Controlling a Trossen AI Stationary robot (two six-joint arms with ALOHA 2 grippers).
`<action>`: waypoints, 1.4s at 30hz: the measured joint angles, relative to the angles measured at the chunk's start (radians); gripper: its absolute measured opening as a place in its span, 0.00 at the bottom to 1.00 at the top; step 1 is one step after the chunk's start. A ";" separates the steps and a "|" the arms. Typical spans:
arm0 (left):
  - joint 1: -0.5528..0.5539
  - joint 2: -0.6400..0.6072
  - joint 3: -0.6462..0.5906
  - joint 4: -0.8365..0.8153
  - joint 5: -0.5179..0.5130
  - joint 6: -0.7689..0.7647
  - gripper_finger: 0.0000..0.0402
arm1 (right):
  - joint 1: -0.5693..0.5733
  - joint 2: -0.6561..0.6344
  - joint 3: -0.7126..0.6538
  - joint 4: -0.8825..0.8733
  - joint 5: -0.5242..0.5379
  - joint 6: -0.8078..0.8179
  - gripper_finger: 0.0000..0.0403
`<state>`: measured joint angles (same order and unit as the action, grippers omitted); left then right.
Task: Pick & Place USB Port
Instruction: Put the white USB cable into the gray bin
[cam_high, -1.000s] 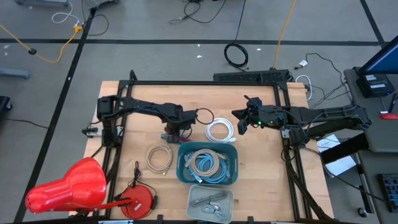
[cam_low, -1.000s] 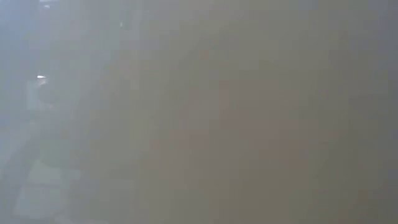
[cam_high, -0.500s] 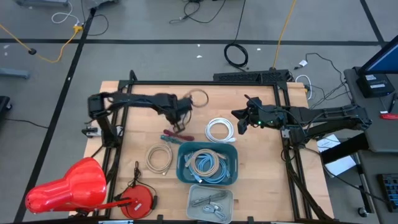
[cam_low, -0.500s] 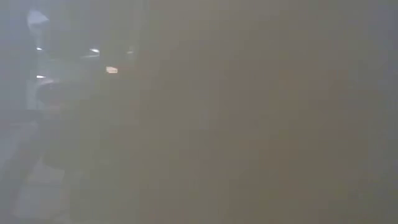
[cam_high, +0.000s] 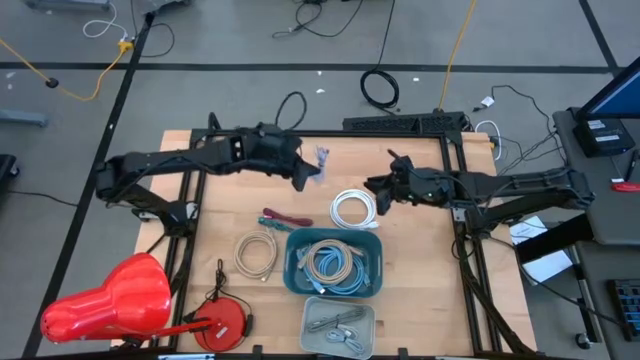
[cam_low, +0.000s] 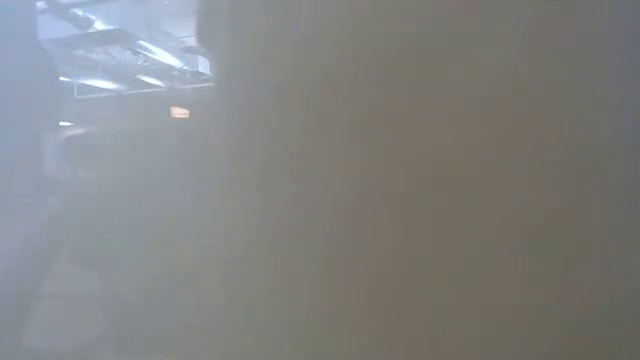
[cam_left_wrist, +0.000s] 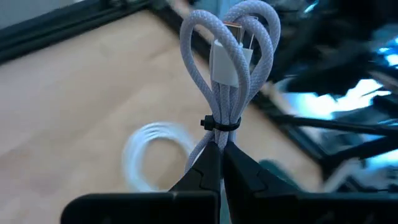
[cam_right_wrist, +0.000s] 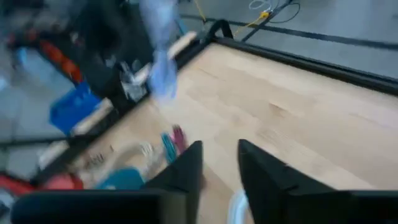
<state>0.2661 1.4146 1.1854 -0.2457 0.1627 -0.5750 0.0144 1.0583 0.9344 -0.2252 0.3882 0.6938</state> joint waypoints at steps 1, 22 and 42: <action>-0.019 0.002 0.000 0.019 0.000 -0.019 0.00 | -0.011 0.014 0.000 0.027 -0.012 0.023 0.28; -0.184 0.045 -0.002 0.104 -0.101 -0.138 0.00 | -0.072 0.198 0.000 0.463 -0.394 0.080 0.62; -0.209 0.054 0.000 0.195 -0.056 -0.164 0.00 | -0.071 0.197 0.001 0.487 -0.407 0.072 0.22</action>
<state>0.0574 1.4689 1.1854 -0.0508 0.1065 -0.7391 -0.0570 1.2556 0.9352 0.2615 -0.0191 0.7662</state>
